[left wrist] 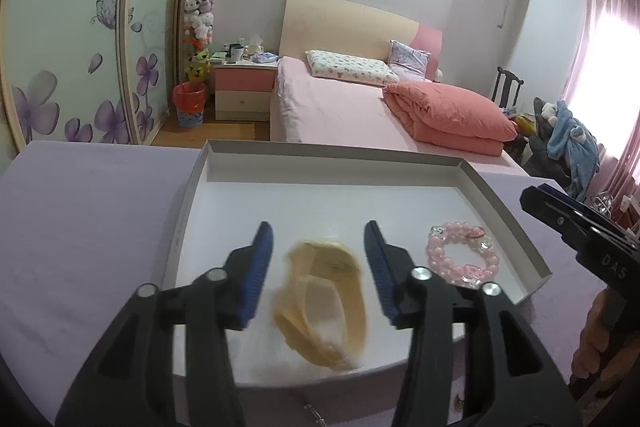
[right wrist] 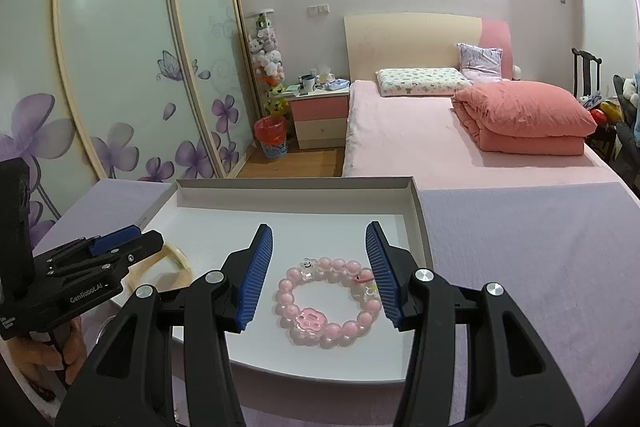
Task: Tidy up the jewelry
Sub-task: 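Carry the pink bracelet and yellow watch into the grey tray and release both, then move the right gripper to the silver cuff bangle and grasp it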
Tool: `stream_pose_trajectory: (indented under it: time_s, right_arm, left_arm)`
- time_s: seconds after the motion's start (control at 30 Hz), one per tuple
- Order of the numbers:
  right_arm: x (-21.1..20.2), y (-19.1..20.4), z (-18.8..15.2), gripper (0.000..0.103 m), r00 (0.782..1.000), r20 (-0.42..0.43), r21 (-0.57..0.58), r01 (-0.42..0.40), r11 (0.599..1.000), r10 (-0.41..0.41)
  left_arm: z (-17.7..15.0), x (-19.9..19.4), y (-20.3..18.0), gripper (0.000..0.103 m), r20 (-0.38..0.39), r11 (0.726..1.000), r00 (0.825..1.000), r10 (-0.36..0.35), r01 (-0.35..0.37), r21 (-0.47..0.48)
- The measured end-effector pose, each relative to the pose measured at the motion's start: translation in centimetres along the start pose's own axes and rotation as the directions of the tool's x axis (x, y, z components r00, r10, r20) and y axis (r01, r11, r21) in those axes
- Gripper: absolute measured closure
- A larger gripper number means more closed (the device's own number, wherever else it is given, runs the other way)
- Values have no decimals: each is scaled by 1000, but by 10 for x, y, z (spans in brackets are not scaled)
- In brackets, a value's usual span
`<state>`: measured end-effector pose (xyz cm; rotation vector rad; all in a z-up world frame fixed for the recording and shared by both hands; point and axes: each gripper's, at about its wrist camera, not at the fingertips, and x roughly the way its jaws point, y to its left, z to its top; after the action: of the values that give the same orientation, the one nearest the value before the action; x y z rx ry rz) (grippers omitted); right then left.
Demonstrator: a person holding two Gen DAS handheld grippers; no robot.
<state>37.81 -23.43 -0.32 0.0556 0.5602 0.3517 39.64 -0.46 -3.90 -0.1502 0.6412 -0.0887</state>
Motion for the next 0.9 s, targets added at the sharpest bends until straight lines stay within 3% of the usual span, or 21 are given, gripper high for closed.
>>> stream_pose_trajectory:
  time_s: [0.57, 0.9]
  right_arm:
    - [2, 1, 0, 53, 1000, -1, -12, 14, 1000, -14]
    - [-56, 17, -35, 53, 999, -50, -52, 1, 999, -4]
  left_arm:
    - [-1, -5, 8, 48, 19, 1000, 1000, 18, -18, -17]
    - [-27, -85, 5, 40, 69, 1000, 997, -21, 21, -4]
